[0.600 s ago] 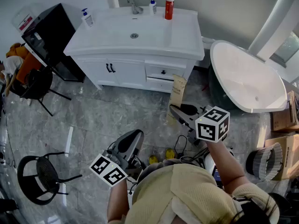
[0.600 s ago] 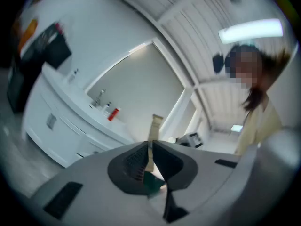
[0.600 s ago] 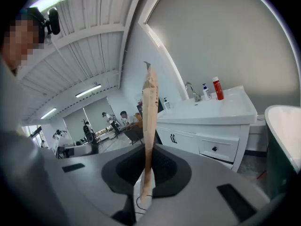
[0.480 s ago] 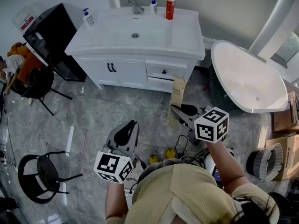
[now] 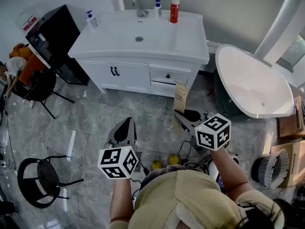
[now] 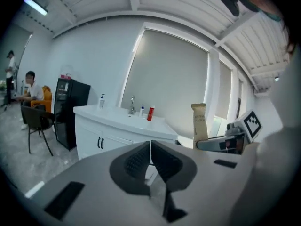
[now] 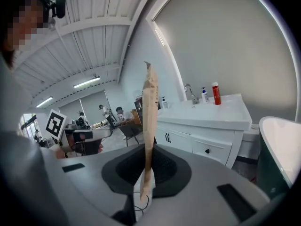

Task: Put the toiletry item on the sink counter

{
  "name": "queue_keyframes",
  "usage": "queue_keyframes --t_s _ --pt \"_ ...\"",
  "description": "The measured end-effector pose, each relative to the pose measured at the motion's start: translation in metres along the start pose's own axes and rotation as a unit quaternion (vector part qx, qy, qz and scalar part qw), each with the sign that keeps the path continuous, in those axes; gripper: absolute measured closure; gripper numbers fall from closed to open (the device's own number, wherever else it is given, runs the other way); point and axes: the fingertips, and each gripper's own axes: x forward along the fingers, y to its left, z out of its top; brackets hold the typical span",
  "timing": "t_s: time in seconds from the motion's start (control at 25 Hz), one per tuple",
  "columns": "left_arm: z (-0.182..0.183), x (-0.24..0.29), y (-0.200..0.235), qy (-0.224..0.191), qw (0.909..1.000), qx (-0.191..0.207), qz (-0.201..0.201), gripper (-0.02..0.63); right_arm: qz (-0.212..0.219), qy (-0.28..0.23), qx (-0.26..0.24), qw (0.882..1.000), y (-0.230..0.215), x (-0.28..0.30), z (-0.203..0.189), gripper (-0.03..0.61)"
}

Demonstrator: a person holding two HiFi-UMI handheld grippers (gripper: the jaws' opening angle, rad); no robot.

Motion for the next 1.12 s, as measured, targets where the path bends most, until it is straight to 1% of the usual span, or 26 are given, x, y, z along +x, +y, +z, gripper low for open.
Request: queue_keyframes --t_s 0.04,0.12,0.24,0.4,0.64,0.84,1.12 --pt "-0.001 -0.001 0.002 -0.001 0.9999 -0.015 -0.001 0.571 0.002 -0.001 0.002 1.000 0.001 0.000 0.000 0.537" --pt "-0.003 -0.004 0.008 0.000 0.9996 -0.029 0.004 0.571 0.005 0.000 0.004 1.000 0.002 0.001 -0.001 0.537" --pt "-0.003 -0.010 0.017 0.001 0.9995 -0.029 0.012 0.571 0.006 0.003 0.001 1.000 0.006 0.005 0.000 0.537" --pt "0.004 -0.020 0.025 -0.007 0.9994 -0.033 0.004 0.574 0.006 0.011 -0.008 1.000 0.017 0.016 0.002 0.536" --pt "0.010 -0.029 0.044 -0.007 0.9998 -0.015 0.004 0.575 0.001 0.016 -0.021 1.000 0.037 0.033 0.005 0.536" --pt "0.013 -0.036 0.059 -0.005 0.9999 -0.014 -0.003 0.575 -0.006 0.024 -0.026 0.999 0.049 0.042 0.005 0.537" --pt "0.016 -0.028 0.073 -0.006 0.9999 -0.011 0.003 0.575 -0.003 0.031 -0.026 0.999 0.046 0.058 0.008 0.537"
